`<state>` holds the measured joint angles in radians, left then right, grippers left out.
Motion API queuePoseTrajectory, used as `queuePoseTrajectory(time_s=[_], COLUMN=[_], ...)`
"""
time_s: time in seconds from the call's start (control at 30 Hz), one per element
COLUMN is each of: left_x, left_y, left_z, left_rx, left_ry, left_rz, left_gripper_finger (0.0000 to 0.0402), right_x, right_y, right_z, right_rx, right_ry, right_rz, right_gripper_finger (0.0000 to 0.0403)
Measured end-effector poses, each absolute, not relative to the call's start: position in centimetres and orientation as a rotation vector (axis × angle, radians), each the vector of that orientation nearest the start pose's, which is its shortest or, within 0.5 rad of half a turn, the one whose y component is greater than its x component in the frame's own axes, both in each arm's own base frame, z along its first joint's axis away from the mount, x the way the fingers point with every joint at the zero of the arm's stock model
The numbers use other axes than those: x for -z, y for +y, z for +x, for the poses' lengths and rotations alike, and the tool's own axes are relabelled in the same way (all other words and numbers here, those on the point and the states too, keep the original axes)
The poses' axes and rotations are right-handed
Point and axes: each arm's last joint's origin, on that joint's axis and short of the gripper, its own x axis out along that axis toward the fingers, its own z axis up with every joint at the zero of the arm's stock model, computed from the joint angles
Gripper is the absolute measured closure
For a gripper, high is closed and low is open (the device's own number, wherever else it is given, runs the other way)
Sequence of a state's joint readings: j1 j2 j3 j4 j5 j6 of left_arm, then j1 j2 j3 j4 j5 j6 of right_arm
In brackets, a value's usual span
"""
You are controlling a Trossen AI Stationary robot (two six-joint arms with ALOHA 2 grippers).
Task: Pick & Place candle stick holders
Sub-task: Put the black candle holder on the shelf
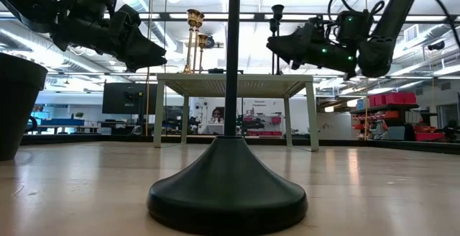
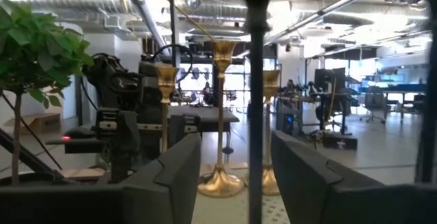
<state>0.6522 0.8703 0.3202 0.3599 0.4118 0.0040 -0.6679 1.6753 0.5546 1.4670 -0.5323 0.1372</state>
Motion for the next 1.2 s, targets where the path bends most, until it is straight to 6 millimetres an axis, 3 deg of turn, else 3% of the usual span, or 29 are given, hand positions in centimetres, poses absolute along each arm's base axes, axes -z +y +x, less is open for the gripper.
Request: queuePoseTrajectory(time_s=[0.7,0.87,1.2], left_x=[-21.1,-21.1,-21.1], left_y=[10.2,10.2,10.2], left_z=[15.2,15.2,15.2], left_rx=[-0.239,-0.239,-0.239], left_ry=[0.165,0.165,0.165], left_rz=[-0.090,-0.089,-0.087], left_gripper_finger=[0.0170,0.0170,0.0170], right_x=[-22.4,-21.9,-20.8], right_y=[-12.9,-11.1,-4.8], right_z=[17.9,17.3,18.8], right_rx=[0.248,0.121,-0.195], right_ry=[-0.208,-0.170,-0.134], right_rz=[-0.110,-0.029,0.092], right_gripper_finger=[0.0224,0.0224,0.0224])
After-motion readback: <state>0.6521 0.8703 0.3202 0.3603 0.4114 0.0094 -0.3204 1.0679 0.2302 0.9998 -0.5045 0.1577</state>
